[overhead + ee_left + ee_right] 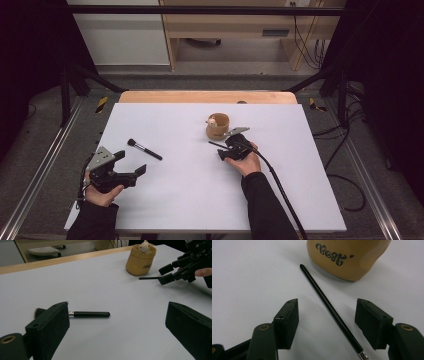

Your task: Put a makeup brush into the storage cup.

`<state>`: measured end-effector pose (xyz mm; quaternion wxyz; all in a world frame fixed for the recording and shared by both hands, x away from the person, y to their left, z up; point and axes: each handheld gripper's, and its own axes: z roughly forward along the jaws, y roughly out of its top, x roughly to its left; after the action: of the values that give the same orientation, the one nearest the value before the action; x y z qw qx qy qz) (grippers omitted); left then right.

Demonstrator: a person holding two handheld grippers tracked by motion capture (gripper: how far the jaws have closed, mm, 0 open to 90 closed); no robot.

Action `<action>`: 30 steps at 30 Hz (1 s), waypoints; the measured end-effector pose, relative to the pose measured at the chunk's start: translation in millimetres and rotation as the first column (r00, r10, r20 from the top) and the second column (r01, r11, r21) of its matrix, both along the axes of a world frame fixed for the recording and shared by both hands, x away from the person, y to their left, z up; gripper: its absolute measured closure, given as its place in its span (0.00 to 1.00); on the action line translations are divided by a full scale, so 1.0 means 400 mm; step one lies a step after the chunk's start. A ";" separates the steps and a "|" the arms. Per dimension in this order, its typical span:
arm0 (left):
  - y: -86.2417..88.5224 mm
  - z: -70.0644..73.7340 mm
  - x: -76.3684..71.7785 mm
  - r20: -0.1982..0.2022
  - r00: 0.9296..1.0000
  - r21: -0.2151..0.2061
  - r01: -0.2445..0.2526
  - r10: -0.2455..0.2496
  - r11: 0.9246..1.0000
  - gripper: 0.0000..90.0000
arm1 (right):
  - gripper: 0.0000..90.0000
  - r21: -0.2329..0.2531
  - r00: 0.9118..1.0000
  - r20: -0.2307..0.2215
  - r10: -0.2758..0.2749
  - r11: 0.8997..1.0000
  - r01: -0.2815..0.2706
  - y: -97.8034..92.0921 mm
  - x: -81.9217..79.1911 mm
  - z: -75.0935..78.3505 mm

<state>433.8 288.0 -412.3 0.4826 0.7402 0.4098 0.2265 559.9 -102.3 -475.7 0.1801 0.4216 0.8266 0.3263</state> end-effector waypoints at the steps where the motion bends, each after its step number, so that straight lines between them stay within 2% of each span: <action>1: 0.000 0.000 0.000 0.000 1.000 0.000 0.000 0.000 1.000 0.05 | 0.41 -0.003 1.000 -0.001 0.001 1.000 -0.001 0.001 0.000 -0.001; 13: -0.001 0.001 -0.001 0.001 1.000 0.004 0.004 -0.004 1.000 0.05 | 0.56 0.019 1.000 -0.022 -0.004 1.000 0.004 0.002 -0.002 -0.001; 23: -0.001 0.001 -0.001 0.002 1.000 0.004 0.003 -0.003 1.000 0.05 | 0.73 0.007 0.999 -0.033 -0.020 1.000 0.020 -0.004 -0.002 0.005; 30: -0.001 0.001 -0.001 0.002 1.000 0.003 0.002 -0.002 1.000 0.05 | 0.82 -0.001 0.999 -0.036 -0.008 1.000 0.008 -0.005 -0.003 0.007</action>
<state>433.3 287.7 -411.8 0.4821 0.7412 0.4081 0.2273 558.6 -104.2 -472.9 0.1666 0.4308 0.8282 0.3174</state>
